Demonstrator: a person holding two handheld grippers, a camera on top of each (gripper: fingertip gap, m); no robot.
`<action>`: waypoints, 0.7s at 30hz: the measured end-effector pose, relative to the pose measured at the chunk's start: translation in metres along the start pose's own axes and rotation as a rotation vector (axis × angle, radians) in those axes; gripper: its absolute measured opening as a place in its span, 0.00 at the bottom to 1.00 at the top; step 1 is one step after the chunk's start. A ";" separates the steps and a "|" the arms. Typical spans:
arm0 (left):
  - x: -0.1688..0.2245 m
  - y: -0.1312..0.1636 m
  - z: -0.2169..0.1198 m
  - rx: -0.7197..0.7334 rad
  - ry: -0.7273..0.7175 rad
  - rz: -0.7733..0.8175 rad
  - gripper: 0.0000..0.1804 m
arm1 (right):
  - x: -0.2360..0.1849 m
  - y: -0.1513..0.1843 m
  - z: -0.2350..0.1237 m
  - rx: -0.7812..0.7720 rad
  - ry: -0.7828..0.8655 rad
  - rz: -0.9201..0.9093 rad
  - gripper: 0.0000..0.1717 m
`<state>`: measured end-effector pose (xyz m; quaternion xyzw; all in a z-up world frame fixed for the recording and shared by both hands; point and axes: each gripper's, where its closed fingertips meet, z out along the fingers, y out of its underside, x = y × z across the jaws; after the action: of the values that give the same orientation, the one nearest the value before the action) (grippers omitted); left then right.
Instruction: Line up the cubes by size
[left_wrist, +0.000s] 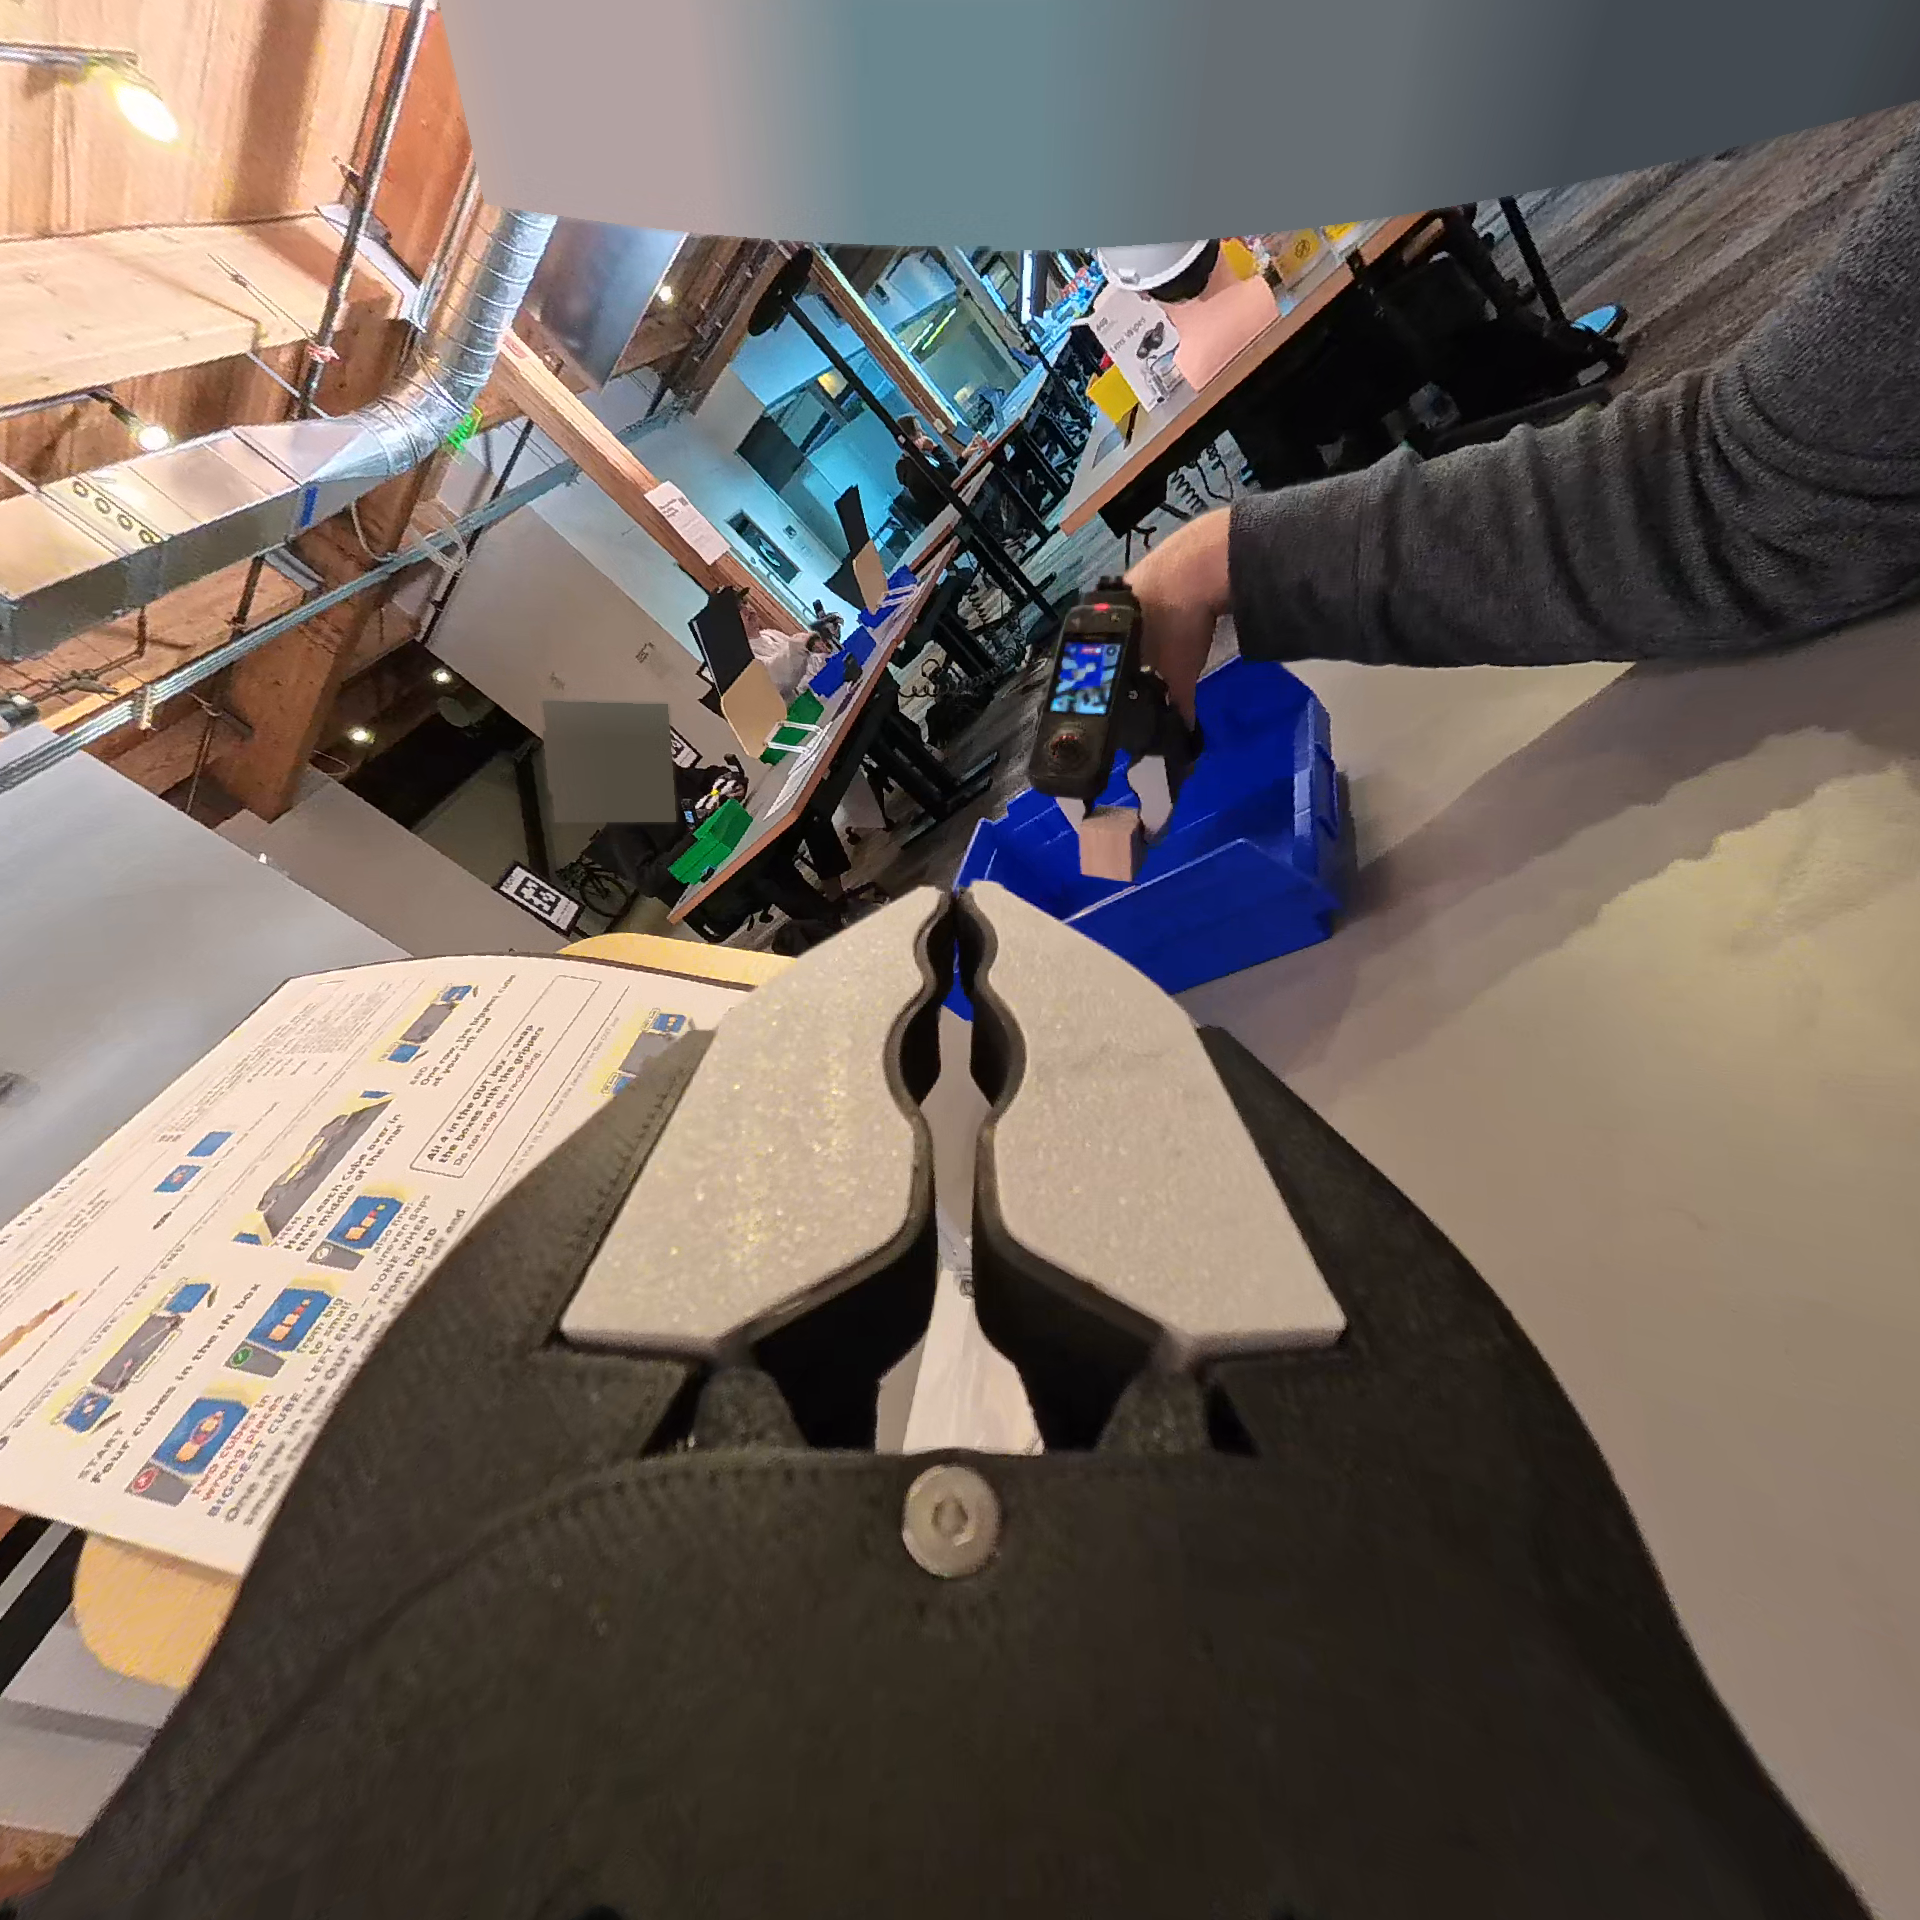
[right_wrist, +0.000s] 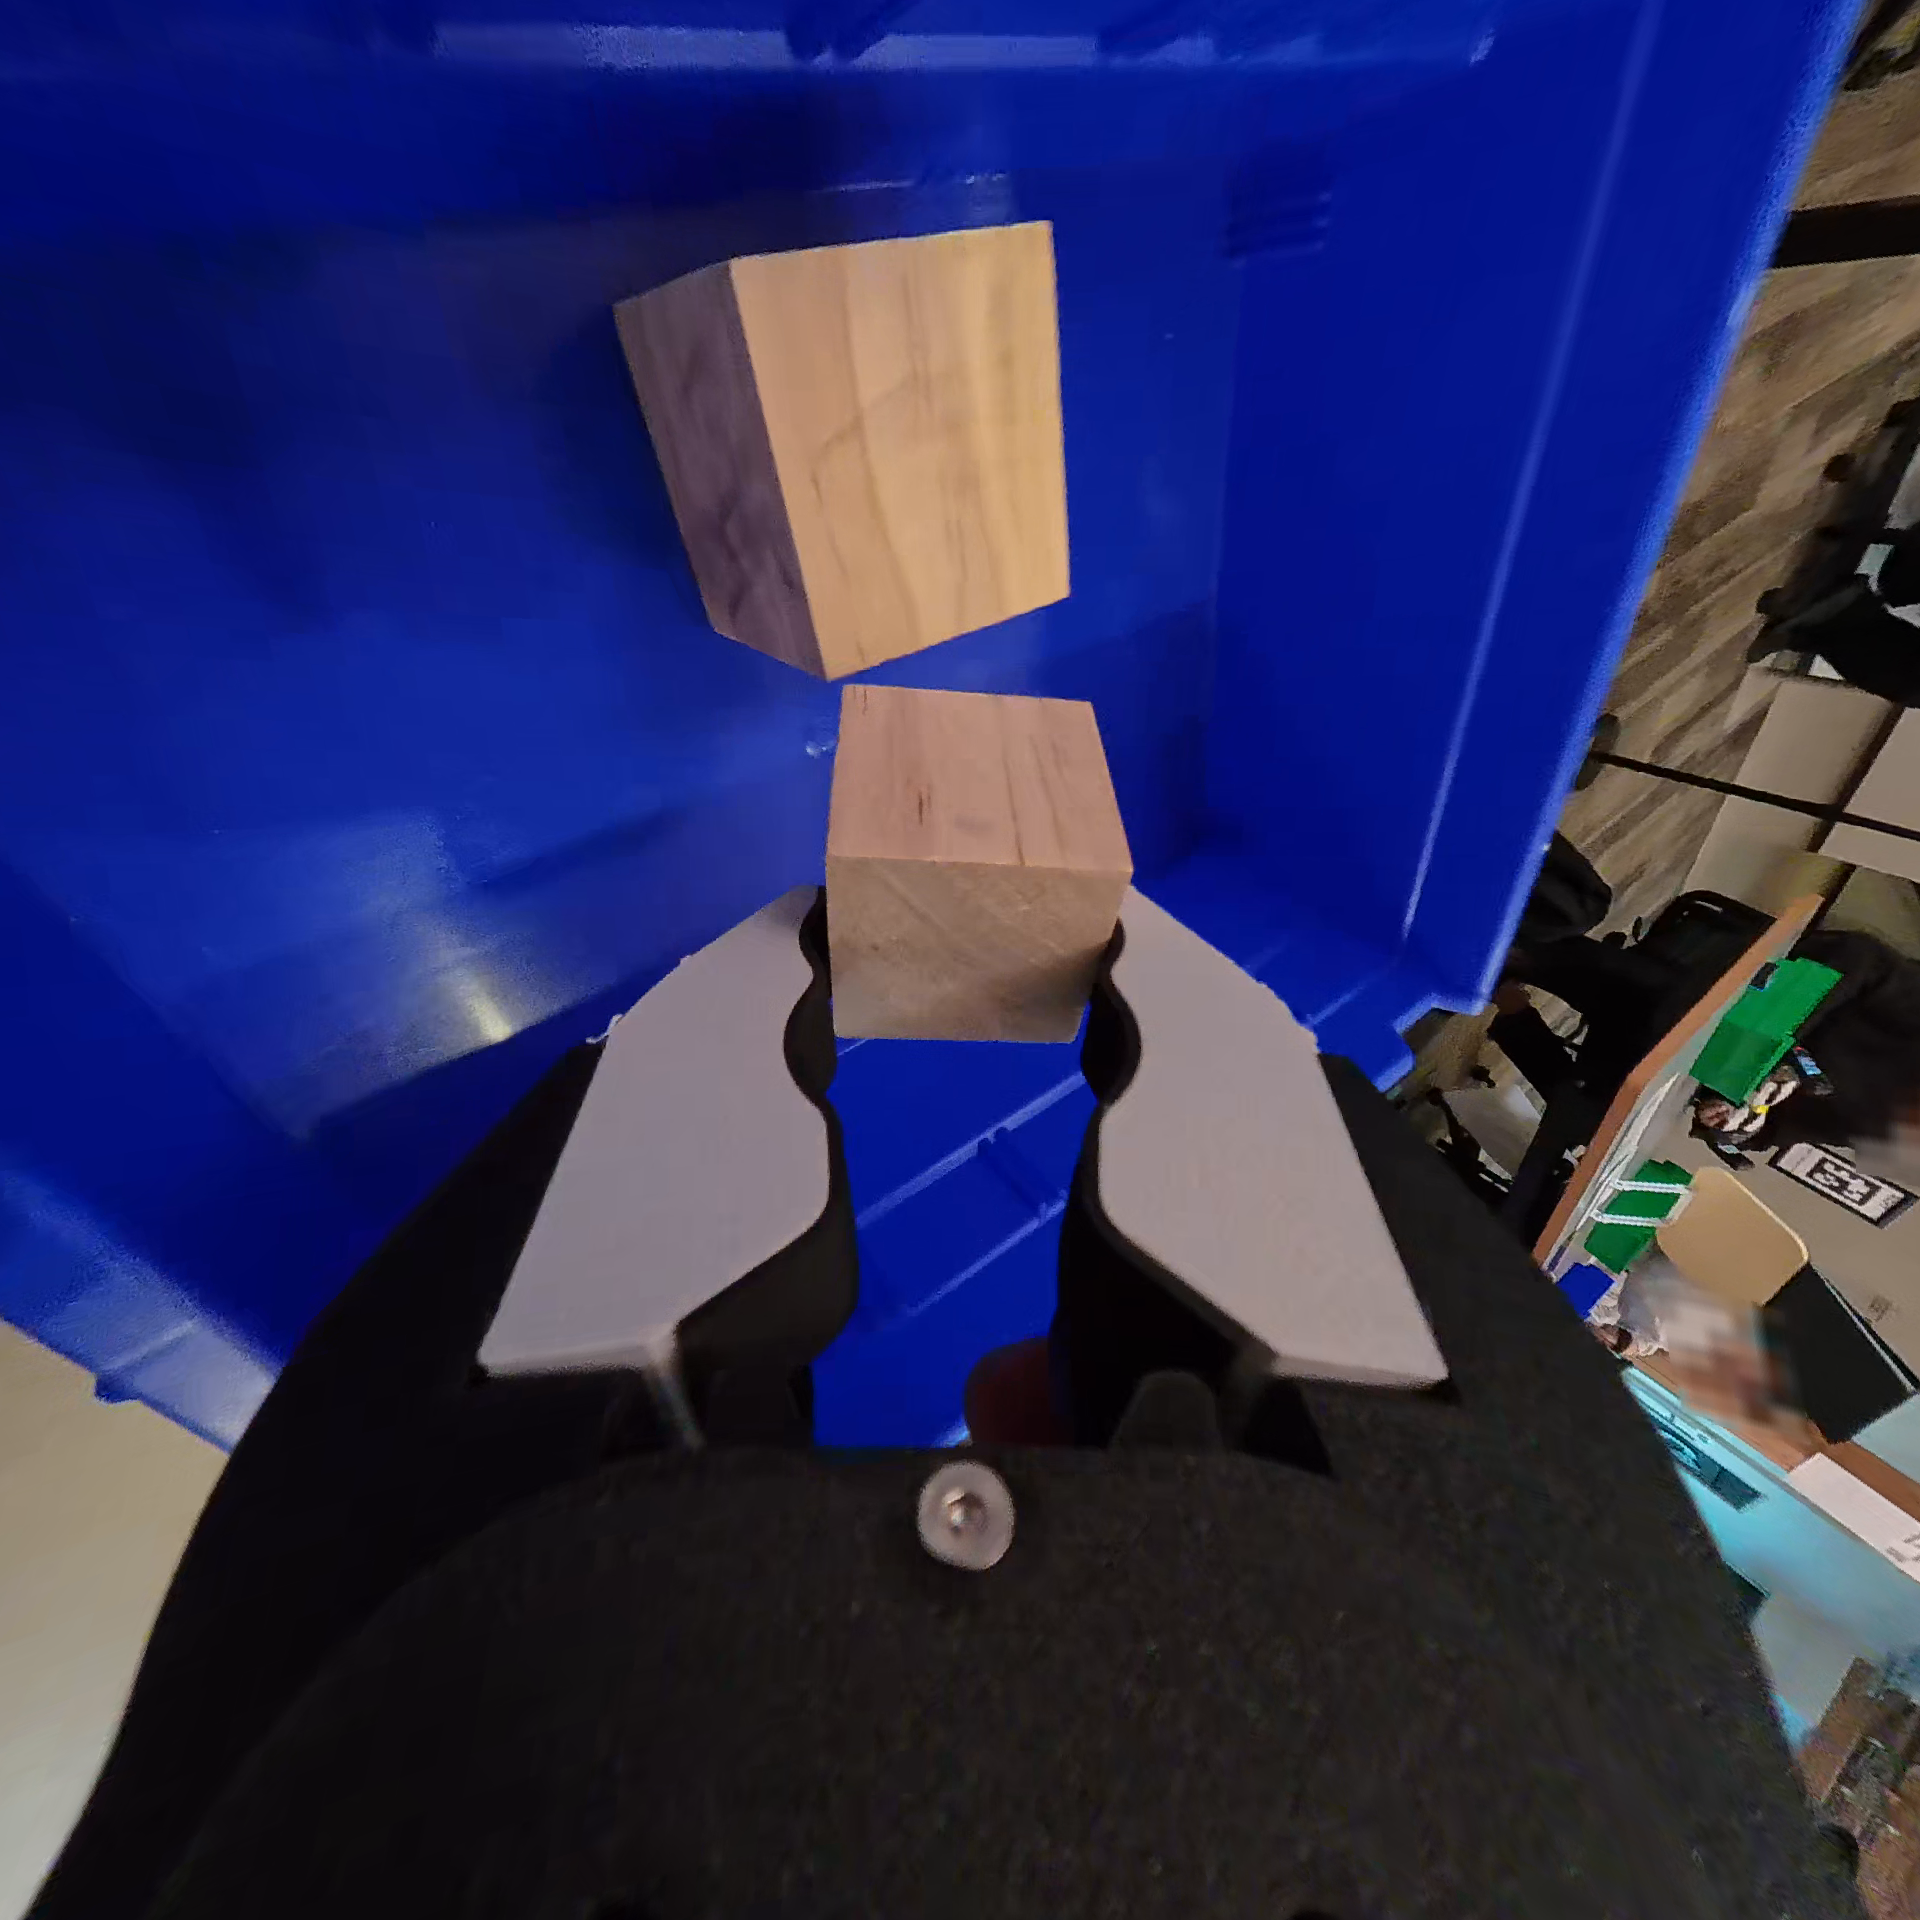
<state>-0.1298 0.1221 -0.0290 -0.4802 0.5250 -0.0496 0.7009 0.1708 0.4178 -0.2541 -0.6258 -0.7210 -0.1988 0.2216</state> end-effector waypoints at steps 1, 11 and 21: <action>0.001 0.001 0.001 -0.003 0.003 0.002 0.00 | -0.001 0.001 0.004 -0.015 -0.008 -0.005 0.26; 0.006 0.004 0.004 -0.017 0.022 0.008 0.00 | -0.013 0.010 0.027 -0.079 -0.079 -0.051 0.26; 0.010 0.009 0.009 -0.031 0.038 0.006 0.00 | -0.021 0.007 0.041 -0.110 -0.103 -0.118 0.26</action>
<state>-0.1226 0.1267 -0.0426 -0.4884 0.5403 -0.0482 0.6835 0.1770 0.4247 -0.2996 -0.6027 -0.7552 -0.2183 0.1373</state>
